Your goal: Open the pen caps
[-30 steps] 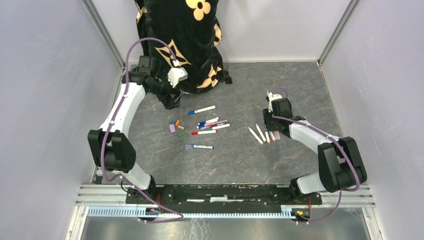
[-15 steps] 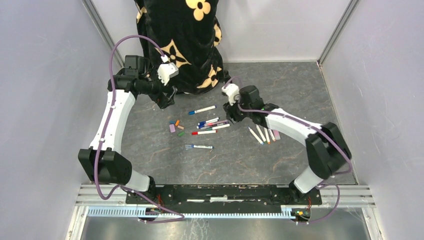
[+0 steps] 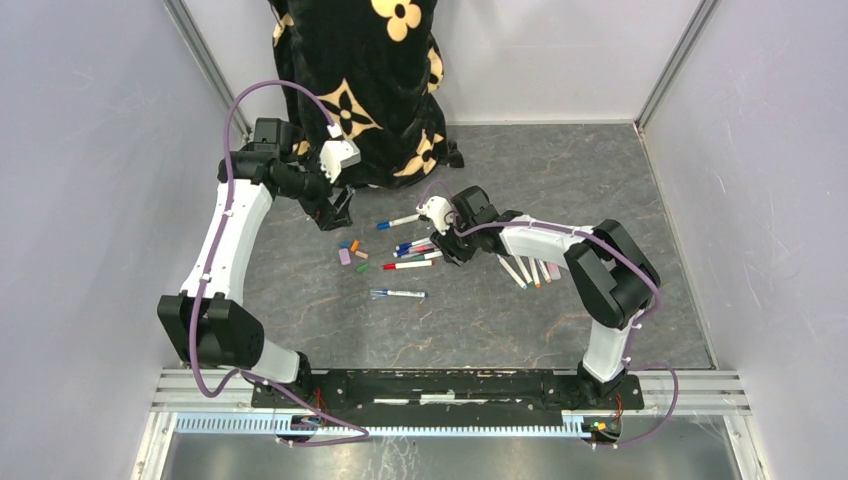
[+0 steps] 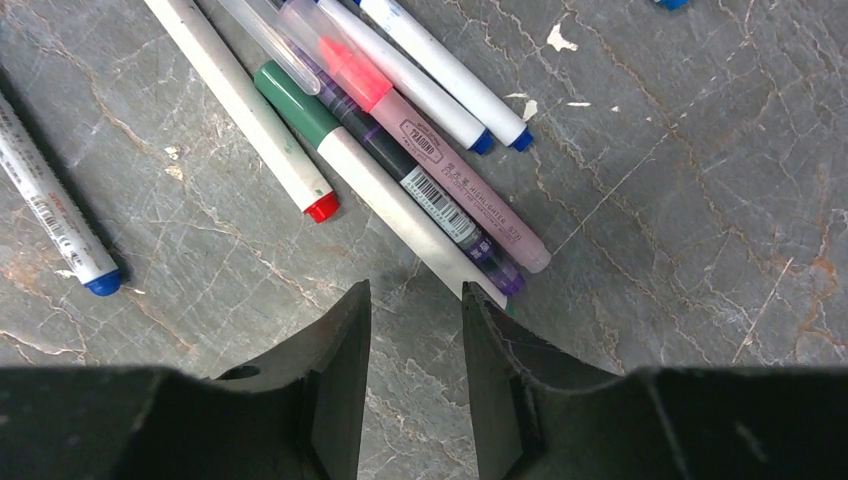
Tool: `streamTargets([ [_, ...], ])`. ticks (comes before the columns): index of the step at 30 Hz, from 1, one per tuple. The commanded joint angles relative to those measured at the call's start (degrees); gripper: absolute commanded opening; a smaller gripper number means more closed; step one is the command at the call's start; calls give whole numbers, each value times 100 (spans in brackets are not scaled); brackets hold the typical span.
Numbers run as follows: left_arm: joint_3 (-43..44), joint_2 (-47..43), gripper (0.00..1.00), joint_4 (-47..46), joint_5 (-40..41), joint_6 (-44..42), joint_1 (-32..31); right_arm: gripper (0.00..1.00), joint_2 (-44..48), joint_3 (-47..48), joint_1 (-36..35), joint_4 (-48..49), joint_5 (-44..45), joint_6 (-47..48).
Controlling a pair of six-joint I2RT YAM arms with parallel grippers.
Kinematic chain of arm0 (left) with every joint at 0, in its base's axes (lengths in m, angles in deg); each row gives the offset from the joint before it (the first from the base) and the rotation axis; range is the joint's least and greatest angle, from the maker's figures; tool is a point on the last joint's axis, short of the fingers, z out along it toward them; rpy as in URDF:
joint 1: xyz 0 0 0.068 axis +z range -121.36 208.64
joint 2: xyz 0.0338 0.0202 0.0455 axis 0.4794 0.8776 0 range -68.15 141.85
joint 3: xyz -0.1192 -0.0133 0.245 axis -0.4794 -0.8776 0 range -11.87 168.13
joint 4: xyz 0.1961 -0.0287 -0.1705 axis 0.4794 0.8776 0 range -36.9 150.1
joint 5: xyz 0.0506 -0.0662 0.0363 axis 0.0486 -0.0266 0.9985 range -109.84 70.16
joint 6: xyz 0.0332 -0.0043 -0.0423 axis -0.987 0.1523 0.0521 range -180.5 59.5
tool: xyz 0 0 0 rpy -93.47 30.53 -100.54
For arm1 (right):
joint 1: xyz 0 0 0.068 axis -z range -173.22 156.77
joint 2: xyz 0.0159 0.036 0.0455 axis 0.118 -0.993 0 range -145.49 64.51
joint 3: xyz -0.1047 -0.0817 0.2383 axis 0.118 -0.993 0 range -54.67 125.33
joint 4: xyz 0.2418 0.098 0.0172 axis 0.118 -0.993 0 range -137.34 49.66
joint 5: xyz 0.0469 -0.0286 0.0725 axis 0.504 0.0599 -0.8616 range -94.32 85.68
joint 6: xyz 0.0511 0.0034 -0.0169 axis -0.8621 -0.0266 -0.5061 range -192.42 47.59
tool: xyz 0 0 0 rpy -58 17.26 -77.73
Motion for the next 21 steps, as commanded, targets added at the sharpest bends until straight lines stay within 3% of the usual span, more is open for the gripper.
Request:
streamTargets([
  [1, -18, 1, 95, 367, -408, -430, 41, 42, -63, 160, -23, 146, 54, 237],
  [14, 3, -1, 94, 597, -532, -661, 40, 44, 618, -242, -41, 504, -85, 294],
  [21, -10, -3, 95, 601, -536, -650, 41, 48, 229, 32, 7, 574, -29, 268],
])
